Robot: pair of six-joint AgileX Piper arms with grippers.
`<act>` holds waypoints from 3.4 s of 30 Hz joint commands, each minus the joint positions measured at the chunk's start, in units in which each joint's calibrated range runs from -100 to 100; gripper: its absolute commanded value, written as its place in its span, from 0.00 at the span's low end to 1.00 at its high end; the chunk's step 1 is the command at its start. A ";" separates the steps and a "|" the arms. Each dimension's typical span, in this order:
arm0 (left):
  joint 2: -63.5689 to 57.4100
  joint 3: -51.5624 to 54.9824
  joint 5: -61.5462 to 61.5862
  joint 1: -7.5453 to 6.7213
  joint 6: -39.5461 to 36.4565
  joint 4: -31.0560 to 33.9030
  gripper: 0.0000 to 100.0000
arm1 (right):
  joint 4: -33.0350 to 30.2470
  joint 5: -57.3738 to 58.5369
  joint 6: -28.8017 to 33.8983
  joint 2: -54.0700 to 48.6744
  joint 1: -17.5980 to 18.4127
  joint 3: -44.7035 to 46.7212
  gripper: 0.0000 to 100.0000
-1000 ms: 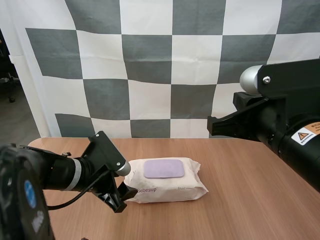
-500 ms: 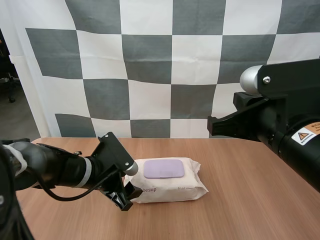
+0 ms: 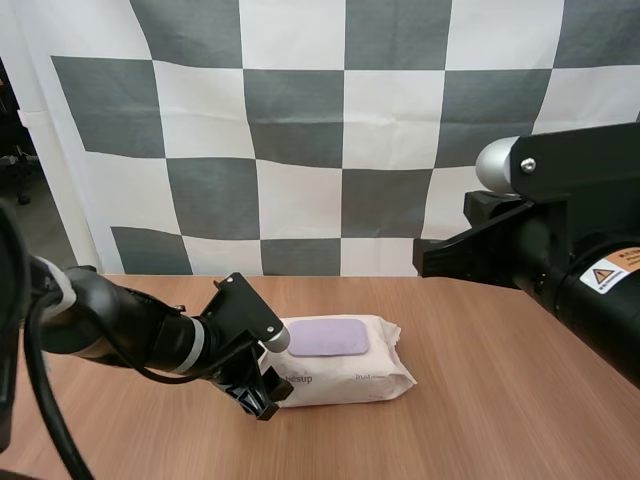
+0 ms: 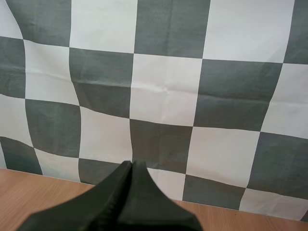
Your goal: Open the wet wipes lid
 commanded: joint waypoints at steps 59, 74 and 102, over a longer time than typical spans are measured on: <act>13.17 -2.02 11.59 0.00 0.73 -6.44 0.00 | 25.54 31.63 -52.81 24.51 -0.04 3.68 0.00; 13.17 -2.02 11.43 0.00 0.73 -6.24 0.00 | 21.20 20.97 -57.16 48.51 3.58 3.68 0.00; 13.17 -2.02 10.68 0.00 0.73 -6.24 0.00 | -16.14 -10.87 -20.81 59.68 22.68 3.68 0.22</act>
